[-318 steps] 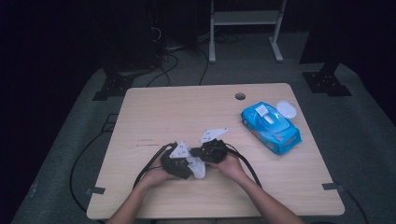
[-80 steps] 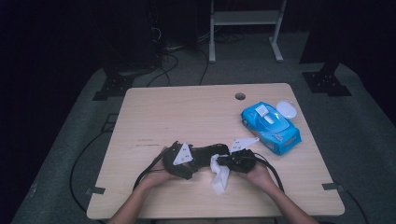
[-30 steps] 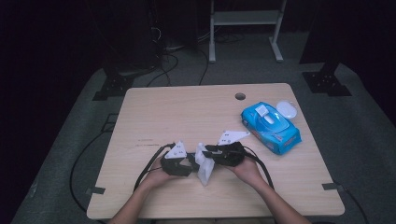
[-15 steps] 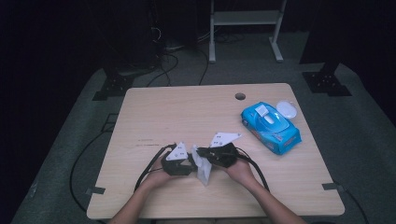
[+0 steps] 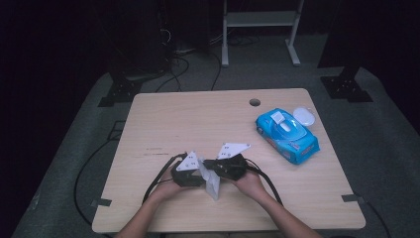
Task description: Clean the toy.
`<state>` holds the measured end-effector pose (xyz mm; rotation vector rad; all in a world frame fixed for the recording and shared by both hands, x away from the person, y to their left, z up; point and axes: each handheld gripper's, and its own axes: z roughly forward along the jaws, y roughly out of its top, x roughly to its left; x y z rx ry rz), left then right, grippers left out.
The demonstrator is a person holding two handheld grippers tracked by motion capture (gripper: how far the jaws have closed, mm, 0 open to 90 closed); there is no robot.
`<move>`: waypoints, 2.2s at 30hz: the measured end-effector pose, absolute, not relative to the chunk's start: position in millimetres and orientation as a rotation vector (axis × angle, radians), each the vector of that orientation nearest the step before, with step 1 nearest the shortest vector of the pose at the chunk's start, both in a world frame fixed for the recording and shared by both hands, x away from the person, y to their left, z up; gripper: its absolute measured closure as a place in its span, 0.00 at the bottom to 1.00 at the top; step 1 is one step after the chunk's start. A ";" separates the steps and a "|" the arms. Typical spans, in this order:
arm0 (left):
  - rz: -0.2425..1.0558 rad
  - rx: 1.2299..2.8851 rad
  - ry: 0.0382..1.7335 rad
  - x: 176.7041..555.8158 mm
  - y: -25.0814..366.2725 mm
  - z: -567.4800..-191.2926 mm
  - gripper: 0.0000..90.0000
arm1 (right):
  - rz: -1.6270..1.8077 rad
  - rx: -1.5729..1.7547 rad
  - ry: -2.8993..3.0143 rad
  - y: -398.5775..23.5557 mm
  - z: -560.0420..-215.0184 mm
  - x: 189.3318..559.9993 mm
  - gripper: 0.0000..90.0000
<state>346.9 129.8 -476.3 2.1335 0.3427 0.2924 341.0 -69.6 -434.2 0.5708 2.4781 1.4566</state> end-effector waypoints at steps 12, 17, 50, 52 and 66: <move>0.299 2.139 0.334 347.2 129.8 -475.9 0.64 | 1.396 0.724 2.387 -118.1 -434.1 348.2 0.95; 0.303 2.138 0.333 347.0 129.6 -476.1 0.64 | 1.415 0.650 2.421 -106.3 -434.8 341.2 0.95; 0.311 2.143 0.327 346.5 129.7 -476.8 0.63 | 1.389 0.784 2.335 -153.1 -435.7 346.7 0.95; 0.314 2.144 0.323 346.4 129.9 -476.7 0.63 | 1.395 0.754 2.345 -146.5 -436.1 344.4 0.95; 0.315 2.142 0.327 346.1 130.4 -475.9 0.63 | 1.366 0.827 2.303 -167.9 -436.3 348.9 0.95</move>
